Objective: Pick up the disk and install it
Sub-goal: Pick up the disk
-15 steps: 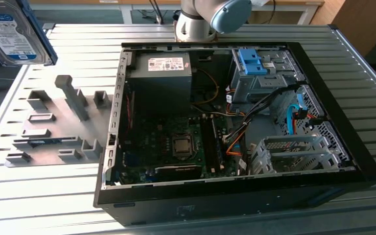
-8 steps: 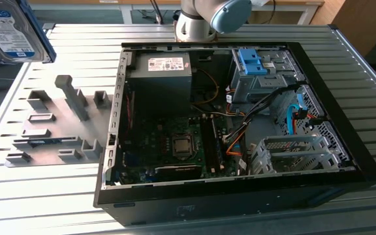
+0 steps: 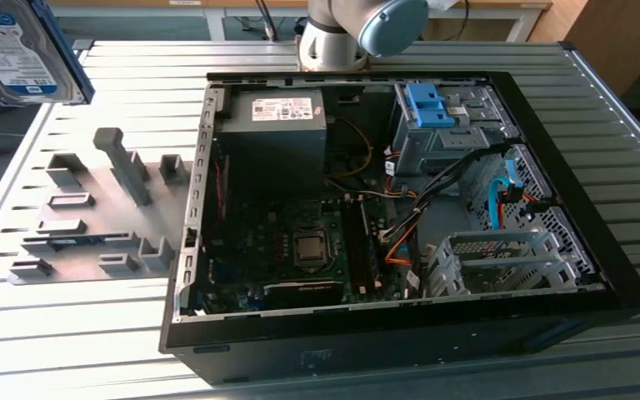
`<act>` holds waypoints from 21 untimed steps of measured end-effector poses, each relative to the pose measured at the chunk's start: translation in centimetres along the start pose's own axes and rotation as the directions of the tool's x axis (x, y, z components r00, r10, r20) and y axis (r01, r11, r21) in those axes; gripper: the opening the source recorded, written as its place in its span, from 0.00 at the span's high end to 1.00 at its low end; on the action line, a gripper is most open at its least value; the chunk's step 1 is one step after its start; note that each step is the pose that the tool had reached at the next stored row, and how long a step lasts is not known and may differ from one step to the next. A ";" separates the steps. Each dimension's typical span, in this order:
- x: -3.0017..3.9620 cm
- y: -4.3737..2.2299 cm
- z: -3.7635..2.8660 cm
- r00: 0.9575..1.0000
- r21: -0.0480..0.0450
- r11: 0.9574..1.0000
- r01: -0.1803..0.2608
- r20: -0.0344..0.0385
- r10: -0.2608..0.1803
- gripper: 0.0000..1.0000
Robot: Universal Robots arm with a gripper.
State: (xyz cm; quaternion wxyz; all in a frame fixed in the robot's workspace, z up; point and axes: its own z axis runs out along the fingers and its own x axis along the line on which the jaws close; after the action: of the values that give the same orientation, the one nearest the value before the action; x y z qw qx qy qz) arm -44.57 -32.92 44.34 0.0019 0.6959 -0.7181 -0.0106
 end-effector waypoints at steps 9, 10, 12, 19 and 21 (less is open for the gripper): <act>0.00 0.01 -0.32 1.000 0.000 1.000 0.000 0.000 0.000 0.64; 0.00 0.01 -0.36 1.000 0.000 1.000 0.000 0.000 0.000 0.64; 0.00 0.01 -0.45 1.000 0.000 1.000 0.000 0.000 0.000 0.64; -0.02 0.02 -1.40 1.000 0.000 1.000 0.000 0.000 0.000 0.64; -0.03 0.03 -1.92 1.000 0.000 1.000 0.000 0.000 0.000 0.64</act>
State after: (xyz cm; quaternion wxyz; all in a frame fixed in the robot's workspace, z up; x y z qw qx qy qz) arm -44.57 -32.91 46.26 0.0019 0.6959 -0.7181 -0.0106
